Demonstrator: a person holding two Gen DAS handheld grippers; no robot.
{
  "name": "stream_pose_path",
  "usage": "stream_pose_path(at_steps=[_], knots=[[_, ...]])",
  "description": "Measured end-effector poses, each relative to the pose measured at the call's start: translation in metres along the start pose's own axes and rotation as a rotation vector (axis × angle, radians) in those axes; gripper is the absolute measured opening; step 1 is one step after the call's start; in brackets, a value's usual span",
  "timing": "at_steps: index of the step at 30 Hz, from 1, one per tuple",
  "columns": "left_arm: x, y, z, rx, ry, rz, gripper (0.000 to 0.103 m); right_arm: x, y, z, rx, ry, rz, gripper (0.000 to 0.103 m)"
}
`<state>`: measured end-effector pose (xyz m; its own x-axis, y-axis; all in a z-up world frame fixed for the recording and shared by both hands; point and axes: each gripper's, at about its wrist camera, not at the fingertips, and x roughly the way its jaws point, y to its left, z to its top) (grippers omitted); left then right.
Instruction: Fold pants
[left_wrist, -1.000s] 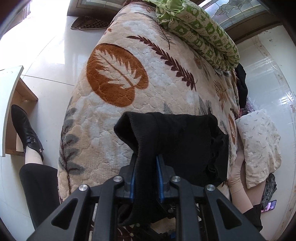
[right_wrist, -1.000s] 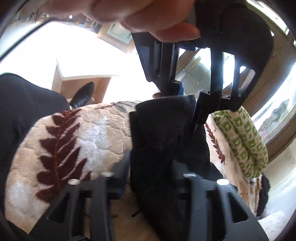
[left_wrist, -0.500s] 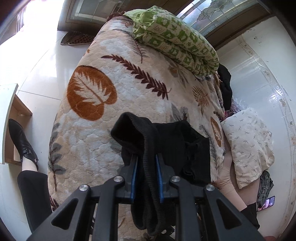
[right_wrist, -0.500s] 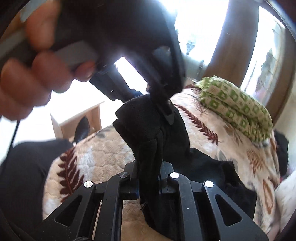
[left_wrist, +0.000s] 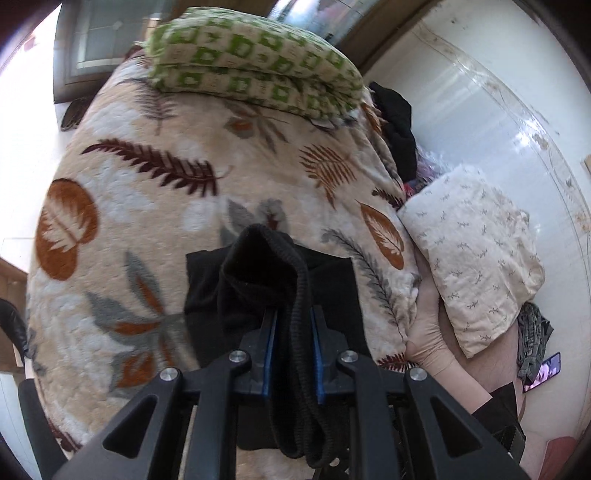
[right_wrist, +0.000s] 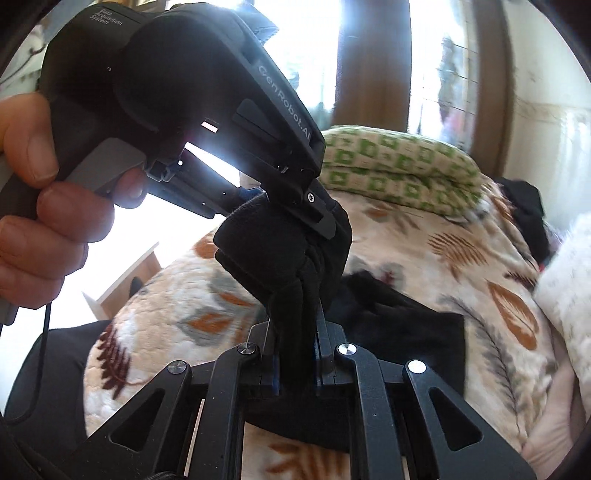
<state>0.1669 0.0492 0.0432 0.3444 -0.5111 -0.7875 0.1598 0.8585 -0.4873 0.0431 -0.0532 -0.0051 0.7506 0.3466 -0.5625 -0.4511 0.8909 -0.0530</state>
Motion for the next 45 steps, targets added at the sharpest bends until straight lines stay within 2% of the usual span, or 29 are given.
stream_pose_path(at_steps=[6, 11, 15, 18, 22, 25, 26, 30, 32, 33, 38, 42, 45], knots=[[0.037, -0.051, 0.006, 0.075, 0.049, -0.005, 0.018, -0.011, -0.043, -0.013, 0.079, -0.001, -0.073, 0.011], [0.08, -0.084, 0.008, 0.139, 0.099, 0.032, 0.019, -0.011, -0.079, -0.028, 0.178, 0.029, -0.113, 0.011], [0.118, -0.097, 0.009, 0.163, 0.151, 0.051, 0.028, 0.003, -0.103, -0.047, 0.256, 0.084, -0.122, 0.011], [0.132, -0.099, 0.011, 0.142, 0.175, 0.004, 0.035, 0.014, -0.12, -0.064, 0.348, 0.131, -0.096, 0.011], [0.116, -0.095, 0.013, 0.12, 0.108, -0.044, 0.054, 0.025, -0.149, -0.091, 0.56, 0.177, -0.017, 0.012], [0.093, -0.08, 0.013, 0.098, 0.048, -0.051, 0.054, 0.026, -0.158, -0.099, 0.635, 0.169, 0.021, 0.012], [0.087, -0.073, 0.011, 0.084, 0.031, -0.043, 0.054, 0.026, -0.156, -0.098, 0.625, 0.17, 0.018, 0.012], [0.07, -0.045, -0.008, 0.079, -0.029, 0.082, 0.054, 0.025, -0.152, -0.096, 0.615, 0.173, 0.017, 0.012], [0.069, -0.033, -0.021, 0.077, -0.026, 0.108, 0.054, 0.024, -0.155, -0.095, 0.636, 0.183, 0.023, 0.015], [0.071, -0.028, -0.027, 0.078, -0.021, 0.115, 0.054, 0.022, -0.156, -0.094, 0.64, 0.19, 0.011, 0.02], [0.079, -0.029, -0.044, 0.19, -0.02, 0.219, 0.053, -0.008, -0.168, -0.08, 0.626, 0.203, -0.096, 0.056], [0.078, -0.036, -0.039, 0.215, -0.054, 0.207, 0.053, -0.035, -0.192, -0.066, 0.64, 0.139, -0.13, 0.057], [0.086, -0.041, -0.031, 0.218, -0.049, 0.191, 0.053, -0.02, -0.213, -0.053, 0.657, 0.118, -0.049, 0.057]])
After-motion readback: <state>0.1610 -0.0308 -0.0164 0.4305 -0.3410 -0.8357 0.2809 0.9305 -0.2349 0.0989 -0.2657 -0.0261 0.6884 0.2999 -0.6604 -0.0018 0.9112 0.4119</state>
